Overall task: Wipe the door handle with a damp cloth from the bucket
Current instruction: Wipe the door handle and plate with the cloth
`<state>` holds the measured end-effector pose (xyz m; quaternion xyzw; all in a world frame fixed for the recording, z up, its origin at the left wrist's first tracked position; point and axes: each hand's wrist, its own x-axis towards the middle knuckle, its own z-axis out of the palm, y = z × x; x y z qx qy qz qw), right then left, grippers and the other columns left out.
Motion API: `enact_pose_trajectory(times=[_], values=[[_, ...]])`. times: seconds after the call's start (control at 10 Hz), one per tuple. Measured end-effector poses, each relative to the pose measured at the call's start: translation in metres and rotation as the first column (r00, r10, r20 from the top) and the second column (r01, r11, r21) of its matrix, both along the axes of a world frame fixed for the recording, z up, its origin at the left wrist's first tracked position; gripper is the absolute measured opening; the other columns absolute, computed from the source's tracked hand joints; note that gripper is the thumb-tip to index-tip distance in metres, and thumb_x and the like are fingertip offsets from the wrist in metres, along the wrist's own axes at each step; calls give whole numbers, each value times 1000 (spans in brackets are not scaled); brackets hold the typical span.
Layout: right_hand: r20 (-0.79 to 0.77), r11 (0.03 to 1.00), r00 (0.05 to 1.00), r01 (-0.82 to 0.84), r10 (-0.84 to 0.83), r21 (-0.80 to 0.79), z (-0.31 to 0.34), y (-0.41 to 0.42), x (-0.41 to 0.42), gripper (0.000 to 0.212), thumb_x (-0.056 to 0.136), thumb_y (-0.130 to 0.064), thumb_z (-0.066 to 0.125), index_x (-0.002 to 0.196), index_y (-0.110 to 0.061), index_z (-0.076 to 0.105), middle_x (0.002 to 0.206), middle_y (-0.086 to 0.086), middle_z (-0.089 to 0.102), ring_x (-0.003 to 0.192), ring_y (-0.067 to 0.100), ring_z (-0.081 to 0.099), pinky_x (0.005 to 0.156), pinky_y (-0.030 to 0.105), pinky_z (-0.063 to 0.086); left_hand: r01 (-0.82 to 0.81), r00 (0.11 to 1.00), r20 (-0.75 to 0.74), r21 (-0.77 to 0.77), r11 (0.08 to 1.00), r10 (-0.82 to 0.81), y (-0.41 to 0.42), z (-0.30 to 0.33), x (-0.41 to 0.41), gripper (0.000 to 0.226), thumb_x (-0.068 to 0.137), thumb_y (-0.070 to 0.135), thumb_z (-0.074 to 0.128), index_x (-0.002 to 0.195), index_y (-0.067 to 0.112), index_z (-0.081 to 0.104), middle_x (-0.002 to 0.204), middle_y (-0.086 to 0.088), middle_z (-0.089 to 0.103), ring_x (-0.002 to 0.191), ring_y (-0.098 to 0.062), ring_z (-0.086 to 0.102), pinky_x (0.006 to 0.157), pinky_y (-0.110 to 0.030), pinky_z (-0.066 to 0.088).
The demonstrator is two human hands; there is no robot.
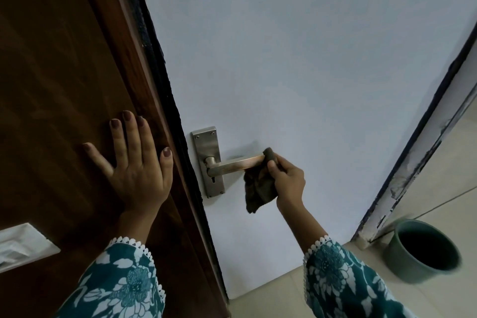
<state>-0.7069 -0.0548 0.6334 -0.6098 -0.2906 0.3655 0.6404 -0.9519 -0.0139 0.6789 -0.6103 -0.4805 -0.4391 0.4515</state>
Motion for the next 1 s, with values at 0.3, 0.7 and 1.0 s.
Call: enact_pose_trajectory(times=[0.3, 0.7, 1.0], values=[[-63, 997, 995, 75, -76, -18, -7, 1, -9, 28, 89, -10, 61, 115, -16, 69, 101, -1, 69, 97, 18, 64, 93, 33, 51, 5, 1000, -3, -6, 1000, -5, -1, 0, 0, 59, 100, 33, 29, 151, 5, 18, 156, -9, 17, 149, -22, 4, 114, -53, -10], [-548, 984, 817, -151, 179, 97, -10, 0, -56, 19, 93, 1, 50, 102, 6, 66, 75, 12, 68, 73, 24, 64, 75, 32, 55, 9, 1000, -23, -4, 1000, -9, 0, -3, -4, 59, 100, 33, 32, 151, 5, 18, 154, -12, 25, 149, -22, 5, 114, -55, -8], [-670, 934, 666, -334, 327, 125, -18, 13, -91, 23, 96, -4, 45, 92, -1, 67, 71, 10, 70, 74, 24, 65, 82, 37, 51, 2, 999, -42, 16, 1000, -2, 3, -6, -4, 60, 100, 35, 27, 152, 8, 12, 154, -9, 21, 149, -20, 3, 114, -56, -5]])
